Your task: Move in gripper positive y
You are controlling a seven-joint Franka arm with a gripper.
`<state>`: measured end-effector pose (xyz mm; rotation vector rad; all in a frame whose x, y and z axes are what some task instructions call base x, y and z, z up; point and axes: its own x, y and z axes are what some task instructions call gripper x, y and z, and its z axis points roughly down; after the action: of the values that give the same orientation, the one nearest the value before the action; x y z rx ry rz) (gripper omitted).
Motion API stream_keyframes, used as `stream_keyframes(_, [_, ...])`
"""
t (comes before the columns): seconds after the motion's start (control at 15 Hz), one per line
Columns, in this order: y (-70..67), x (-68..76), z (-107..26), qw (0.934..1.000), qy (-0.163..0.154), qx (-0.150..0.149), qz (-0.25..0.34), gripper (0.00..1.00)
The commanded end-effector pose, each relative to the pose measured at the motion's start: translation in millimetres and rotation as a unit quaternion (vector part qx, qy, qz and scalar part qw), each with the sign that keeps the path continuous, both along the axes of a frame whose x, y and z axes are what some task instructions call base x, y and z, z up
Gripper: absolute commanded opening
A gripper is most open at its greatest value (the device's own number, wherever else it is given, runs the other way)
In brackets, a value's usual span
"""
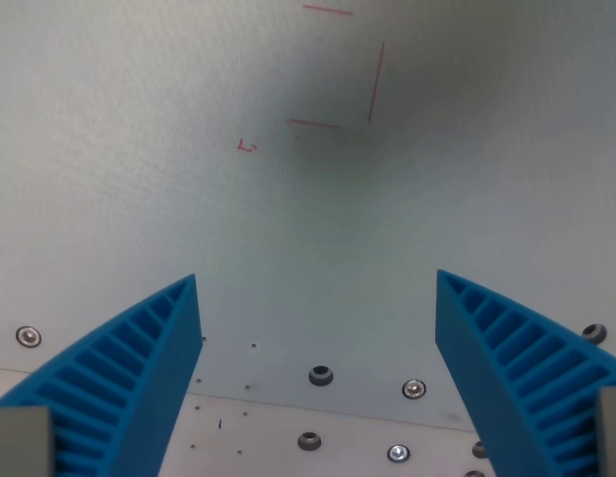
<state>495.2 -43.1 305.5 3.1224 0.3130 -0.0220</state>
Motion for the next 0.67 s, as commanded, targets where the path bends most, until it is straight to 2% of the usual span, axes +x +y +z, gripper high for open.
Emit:
stream_keyframes(0.07, [-5.0,1.3,2.3,1.0,-0.003,0.0,0.0,1.0])
stream_keyframes(0.67, [-49.1,10.2,2.5,1.0,-0.003,0.0,0.0,1.0])
